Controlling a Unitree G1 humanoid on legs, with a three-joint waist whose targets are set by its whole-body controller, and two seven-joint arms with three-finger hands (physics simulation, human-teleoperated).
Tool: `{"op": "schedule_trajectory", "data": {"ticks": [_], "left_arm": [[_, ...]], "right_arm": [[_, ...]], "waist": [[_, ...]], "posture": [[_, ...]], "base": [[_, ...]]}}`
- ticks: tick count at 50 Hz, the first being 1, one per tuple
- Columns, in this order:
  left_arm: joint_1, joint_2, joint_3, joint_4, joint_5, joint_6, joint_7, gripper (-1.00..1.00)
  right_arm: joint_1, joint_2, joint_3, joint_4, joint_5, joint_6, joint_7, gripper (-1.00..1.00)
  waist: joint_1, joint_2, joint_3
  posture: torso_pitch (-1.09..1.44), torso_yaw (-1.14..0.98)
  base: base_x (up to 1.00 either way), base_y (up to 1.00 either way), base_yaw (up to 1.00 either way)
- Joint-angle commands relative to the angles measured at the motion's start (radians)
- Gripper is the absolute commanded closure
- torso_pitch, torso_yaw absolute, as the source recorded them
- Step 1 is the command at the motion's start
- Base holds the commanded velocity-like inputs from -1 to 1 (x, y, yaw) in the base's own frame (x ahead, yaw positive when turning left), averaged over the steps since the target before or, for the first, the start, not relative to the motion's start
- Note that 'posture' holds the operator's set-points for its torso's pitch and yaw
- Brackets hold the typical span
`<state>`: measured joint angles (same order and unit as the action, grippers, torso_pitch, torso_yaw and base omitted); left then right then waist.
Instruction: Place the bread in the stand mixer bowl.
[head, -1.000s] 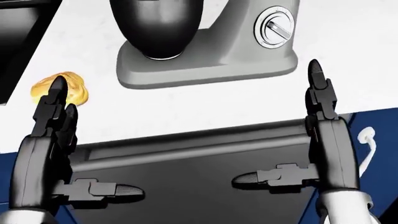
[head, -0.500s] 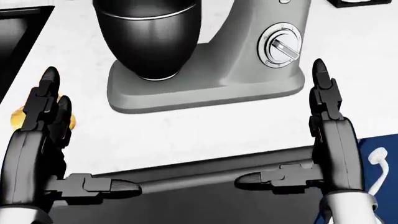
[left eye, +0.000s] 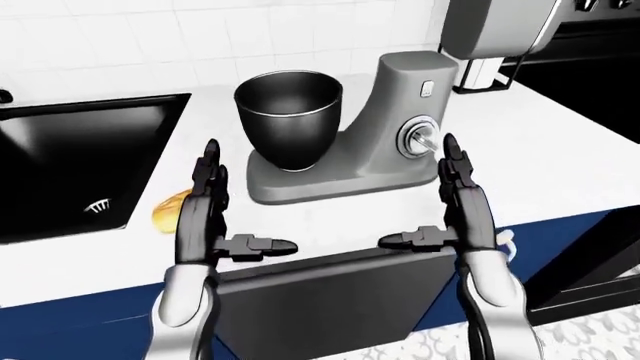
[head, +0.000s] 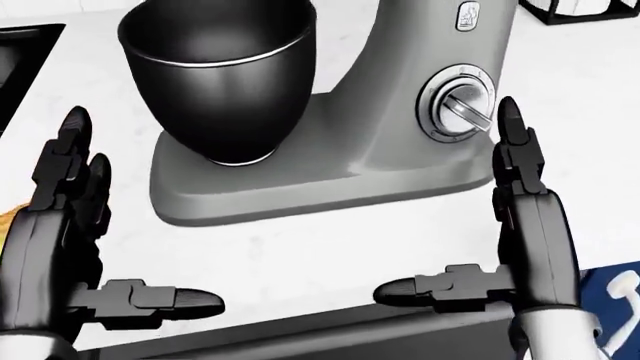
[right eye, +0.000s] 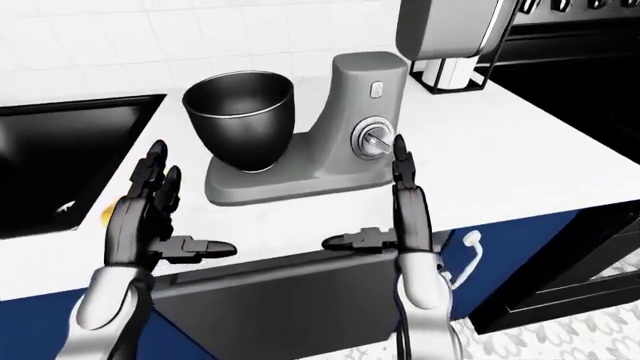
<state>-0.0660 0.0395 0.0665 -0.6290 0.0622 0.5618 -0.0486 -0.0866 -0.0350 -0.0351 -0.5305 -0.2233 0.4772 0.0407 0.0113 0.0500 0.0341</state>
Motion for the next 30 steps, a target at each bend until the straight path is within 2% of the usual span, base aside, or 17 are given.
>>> {"op": "schedule_trajectory", "data": {"ticks": [1,2,4,6,7,10,11,15,19,25,30], "left_arm": [[-0.029,0.000,-0.010,-0.051,-0.005,-0.032,-0.003,-1.00],[-0.029,0.001,-0.009,-0.053,-0.005,-0.032,-0.003,-1.00],[-0.034,0.002,0.000,-0.061,-0.010,-0.027,-0.002,-1.00],[-0.044,0.011,0.009,-0.080,-0.004,-0.015,0.000,-1.00],[-0.055,0.019,0.023,-0.086,-0.002,-0.009,-0.001,-1.00],[-0.084,0.038,0.066,-0.127,-0.013,0.030,-0.002,-1.00],[-0.064,0.040,0.077,-0.112,-0.014,-0.014,-0.003,-1.00],[-0.079,0.067,0.136,-0.141,-0.026,0.013,-0.003,-1.00],[-0.111,0.107,0.206,-0.190,-0.054,0.071,-0.003,-1.00],[-0.131,0.145,0.262,-0.246,-0.078,0.129,0.001,-1.00],[-0.150,0.187,0.312,-0.220,-0.092,0.129,0.000,-1.00]], "right_arm": [[-0.025,-0.007,-0.023,-0.046,0.001,-0.044,-0.014,-1.00],[-0.025,-0.008,-0.023,-0.044,0.002,-0.044,-0.014,-1.00],[-0.025,-0.009,-0.019,-0.040,0.001,-0.046,-0.014,-1.00],[-0.025,-0.009,-0.019,-0.038,0.002,-0.049,-0.013,-1.00],[-0.025,-0.010,-0.019,-0.037,0.002,-0.051,-0.013,-1.00],[-0.024,-0.010,-0.019,-0.036,0.002,-0.053,-0.012,-1.00],[-0.024,-0.010,-0.019,-0.036,0.001,-0.054,-0.012,-1.00],[-0.024,-0.010,-0.019,-0.035,0.001,-0.056,-0.012,-1.00],[-0.021,-0.009,-0.017,-0.036,-0.001,-0.057,-0.012,-1.00],[-0.021,-0.007,-0.015,-0.037,-0.005,-0.057,-0.014,-1.00],[-0.022,-0.008,-0.016,-0.032,-0.004,-0.064,-0.014,-1.00]], "waist": [[-0.006,-0.009,0.000],[-0.008,-0.016,-0.015],[0.000,-0.042,-0.009],[0.007,-0.089,-0.017],[0.012,-0.076,-0.014],[0.007,-0.067,-0.029],[0.005,-0.063,-0.030],[-0.001,-0.053,-0.037],[-0.004,-0.048,-0.039],[-0.008,-0.044,-0.034],[-0.009,-0.040,-0.030]], "posture": [[0.00,0.00],[0.00,0.00],[0.00,0.00],[0.00,0.00],[0.00,0.00],[0.00,0.00],[0.00,0.00],[0.00,0.00],[0.00,0.00],[0.00,0.00],[0.00,0.00]], "base": [[0.00,0.00,0.00],[0.00,0.00,0.00],[0.00,0.00,0.00],[0.00,0.00,0.00],[0.00,0.00,0.00],[0.00,0.00,0.00],[0.00,0.00,0.00],[0.00,0.00,0.00],[0.00,0.00,0.00],[0.00,0.00,0.00],[0.00,0.00,0.00]]}}
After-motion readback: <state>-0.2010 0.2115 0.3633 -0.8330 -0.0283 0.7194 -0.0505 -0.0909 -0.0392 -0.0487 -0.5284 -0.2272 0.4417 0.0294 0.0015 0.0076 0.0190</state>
